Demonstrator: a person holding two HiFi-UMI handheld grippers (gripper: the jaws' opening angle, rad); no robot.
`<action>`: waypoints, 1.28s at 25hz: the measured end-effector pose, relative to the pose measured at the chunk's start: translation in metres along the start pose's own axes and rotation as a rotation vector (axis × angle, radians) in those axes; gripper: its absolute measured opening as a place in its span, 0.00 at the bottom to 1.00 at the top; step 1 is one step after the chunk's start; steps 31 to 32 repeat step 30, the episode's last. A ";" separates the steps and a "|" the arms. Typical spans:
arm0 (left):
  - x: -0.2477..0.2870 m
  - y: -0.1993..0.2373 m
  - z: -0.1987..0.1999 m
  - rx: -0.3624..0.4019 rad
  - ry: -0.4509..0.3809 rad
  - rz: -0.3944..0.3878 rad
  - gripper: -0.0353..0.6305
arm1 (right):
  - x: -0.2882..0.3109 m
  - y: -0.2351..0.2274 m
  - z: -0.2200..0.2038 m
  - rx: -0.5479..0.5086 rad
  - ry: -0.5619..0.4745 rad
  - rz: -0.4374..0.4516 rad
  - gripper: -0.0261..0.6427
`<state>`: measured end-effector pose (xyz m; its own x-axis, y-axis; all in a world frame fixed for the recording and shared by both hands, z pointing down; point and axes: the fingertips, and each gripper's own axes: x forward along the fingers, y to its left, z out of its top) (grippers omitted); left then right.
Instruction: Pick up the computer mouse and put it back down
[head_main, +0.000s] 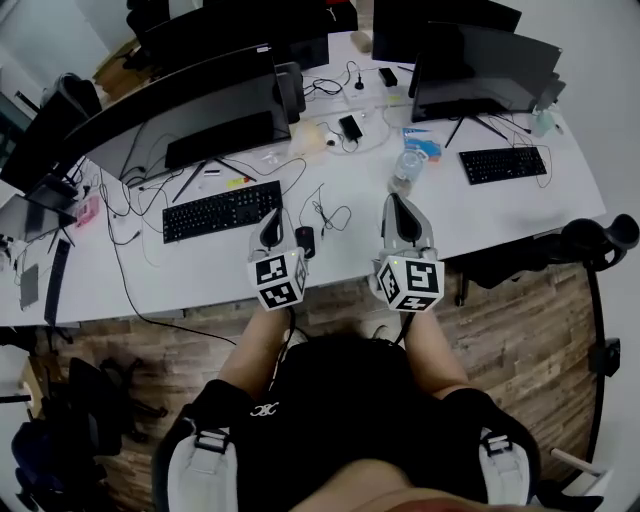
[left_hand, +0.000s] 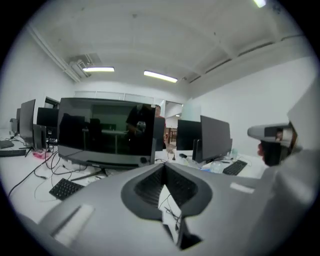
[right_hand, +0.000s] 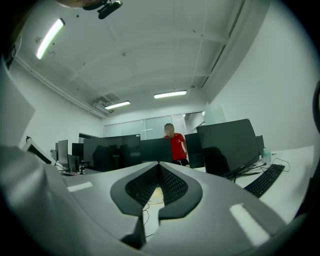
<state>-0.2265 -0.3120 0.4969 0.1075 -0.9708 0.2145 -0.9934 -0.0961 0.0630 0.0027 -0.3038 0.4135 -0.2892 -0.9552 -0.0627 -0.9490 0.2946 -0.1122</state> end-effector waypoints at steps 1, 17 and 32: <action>-0.006 -0.002 0.014 0.001 -0.025 -0.011 0.13 | 0.004 0.004 0.003 -0.002 -0.006 0.008 0.04; -0.032 -0.011 0.071 -0.012 -0.119 -0.071 0.13 | 0.028 0.031 0.019 -0.002 -0.012 0.059 0.04; -0.035 -0.003 0.067 -0.032 -0.110 -0.106 0.13 | 0.027 0.050 0.012 -0.013 0.012 0.069 0.04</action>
